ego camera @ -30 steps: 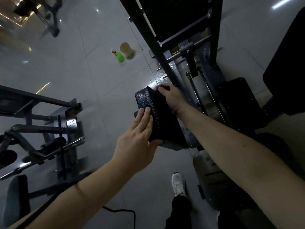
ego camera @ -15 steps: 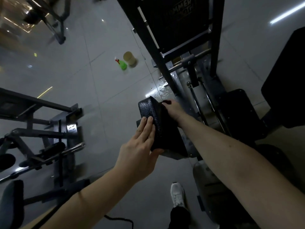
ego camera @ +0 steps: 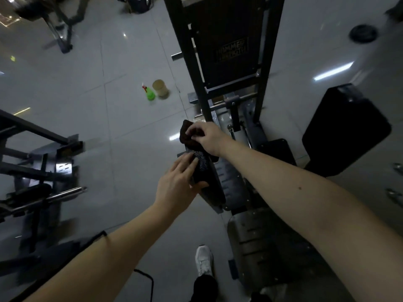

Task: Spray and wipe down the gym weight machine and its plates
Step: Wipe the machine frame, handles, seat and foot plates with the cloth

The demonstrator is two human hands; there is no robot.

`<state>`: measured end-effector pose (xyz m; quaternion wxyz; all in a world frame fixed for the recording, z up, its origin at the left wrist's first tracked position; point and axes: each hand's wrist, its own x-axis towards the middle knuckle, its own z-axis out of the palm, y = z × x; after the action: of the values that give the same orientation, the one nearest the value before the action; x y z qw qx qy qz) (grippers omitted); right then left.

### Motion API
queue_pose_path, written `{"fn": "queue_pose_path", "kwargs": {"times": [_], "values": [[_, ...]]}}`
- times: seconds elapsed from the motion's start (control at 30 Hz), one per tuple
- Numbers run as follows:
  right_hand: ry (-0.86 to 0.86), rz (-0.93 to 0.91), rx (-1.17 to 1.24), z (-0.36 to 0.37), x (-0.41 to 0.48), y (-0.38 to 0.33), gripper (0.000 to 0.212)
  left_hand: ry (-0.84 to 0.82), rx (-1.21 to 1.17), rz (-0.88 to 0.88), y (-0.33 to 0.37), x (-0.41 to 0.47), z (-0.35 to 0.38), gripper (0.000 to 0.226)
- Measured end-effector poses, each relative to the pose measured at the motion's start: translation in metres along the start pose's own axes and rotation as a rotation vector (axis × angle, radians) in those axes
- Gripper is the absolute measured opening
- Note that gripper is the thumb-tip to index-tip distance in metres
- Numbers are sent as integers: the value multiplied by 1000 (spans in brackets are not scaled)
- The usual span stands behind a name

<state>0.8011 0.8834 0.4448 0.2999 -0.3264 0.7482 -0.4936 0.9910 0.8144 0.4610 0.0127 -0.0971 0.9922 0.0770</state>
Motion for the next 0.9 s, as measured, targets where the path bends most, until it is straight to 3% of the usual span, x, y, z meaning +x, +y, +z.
{"fn": "queue_pose_path", "kwargs": {"times": [0.13, 0.3, 0.5, 0.6, 0.67, 0.73, 0.9], "values": [[120, 16, -136, 10, -44, 5, 24, 201, -262, -203, 5, -16, 13, 63], [184, -15, -281, 31, -85, 3, 28, 184, -749, -358, 15, -25, 20, 53], [254, 17, -445, 55, -136, -22, 32, 161, -960, -419, 18, -38, 1, 44], [108, 181, -496, 72, -173, -28, 27, 92, -978, -434, 14, -50, -2, 37], [-23, 418, -413, 86, -212, -31, 26, 22, -994, -458, 11, -61, -1, 37], [39, 562, -238, 97, -251, -33, 27, -46, -1010, -474, 14, -74, 4, 36], [209, 639, -65, 105, -290, -44, 31, -356, -1029, -358, 31, -106, 25, 40]]}}
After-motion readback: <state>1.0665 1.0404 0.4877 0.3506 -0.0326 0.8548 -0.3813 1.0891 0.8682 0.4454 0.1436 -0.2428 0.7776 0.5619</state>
